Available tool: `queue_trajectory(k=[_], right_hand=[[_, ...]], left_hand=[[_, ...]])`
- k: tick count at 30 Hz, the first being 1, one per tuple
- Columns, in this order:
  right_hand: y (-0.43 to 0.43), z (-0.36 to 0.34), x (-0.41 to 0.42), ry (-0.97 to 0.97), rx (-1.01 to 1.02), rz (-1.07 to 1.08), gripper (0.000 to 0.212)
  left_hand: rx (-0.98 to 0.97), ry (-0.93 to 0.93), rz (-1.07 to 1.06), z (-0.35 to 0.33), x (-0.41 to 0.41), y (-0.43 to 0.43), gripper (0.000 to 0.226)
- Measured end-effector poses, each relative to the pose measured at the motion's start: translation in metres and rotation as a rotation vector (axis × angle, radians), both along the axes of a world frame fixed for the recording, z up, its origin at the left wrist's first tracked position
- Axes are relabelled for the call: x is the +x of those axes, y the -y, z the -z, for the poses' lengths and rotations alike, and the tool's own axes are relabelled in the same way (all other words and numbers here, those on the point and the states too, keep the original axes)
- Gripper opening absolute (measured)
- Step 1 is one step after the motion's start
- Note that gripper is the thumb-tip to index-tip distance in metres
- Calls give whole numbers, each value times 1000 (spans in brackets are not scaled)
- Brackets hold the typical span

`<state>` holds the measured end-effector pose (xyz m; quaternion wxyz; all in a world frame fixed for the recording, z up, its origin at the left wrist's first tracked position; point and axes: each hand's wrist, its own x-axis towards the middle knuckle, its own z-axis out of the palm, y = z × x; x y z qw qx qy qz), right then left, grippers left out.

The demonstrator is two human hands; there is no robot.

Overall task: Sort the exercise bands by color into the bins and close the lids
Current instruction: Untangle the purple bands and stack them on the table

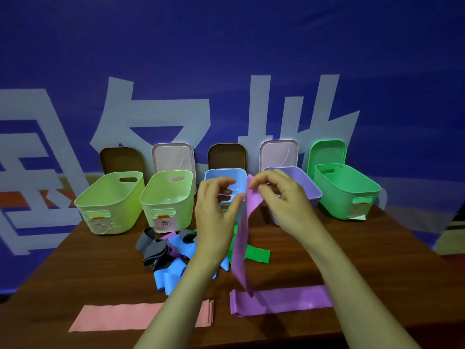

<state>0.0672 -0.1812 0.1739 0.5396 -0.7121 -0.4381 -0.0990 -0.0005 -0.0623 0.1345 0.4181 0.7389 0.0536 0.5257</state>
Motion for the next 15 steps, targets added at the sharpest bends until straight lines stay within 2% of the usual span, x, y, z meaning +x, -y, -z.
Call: queue_trajectory(k=[3, 5, 8, 10, 12, 15], right_hand=[[-2, -7, 3, -147, 88, -63, 36], [0, -10, 1, -185, 107, -114, 40], [3, -14, -2, -68, 105, -45, 34], [4, -14, -2, -87, 160, -5, 24], [5, -13, 0, -91, 200, 60, 17], [9, -12, 6, 82, 130, 250, 14]], left_hand=[[17, -10, 14, 7, -3, 3, 8], [2, -61, 114, 15, -6, 6, 24], [-144, -148, 304, 24, -8, 11, 24], [-216, -250, 372, 36, -5, 12, 28], [-262, -402, 394, 54, -1, 11, 33], [-244, -608, 348, 78, -1, 9, 19]])
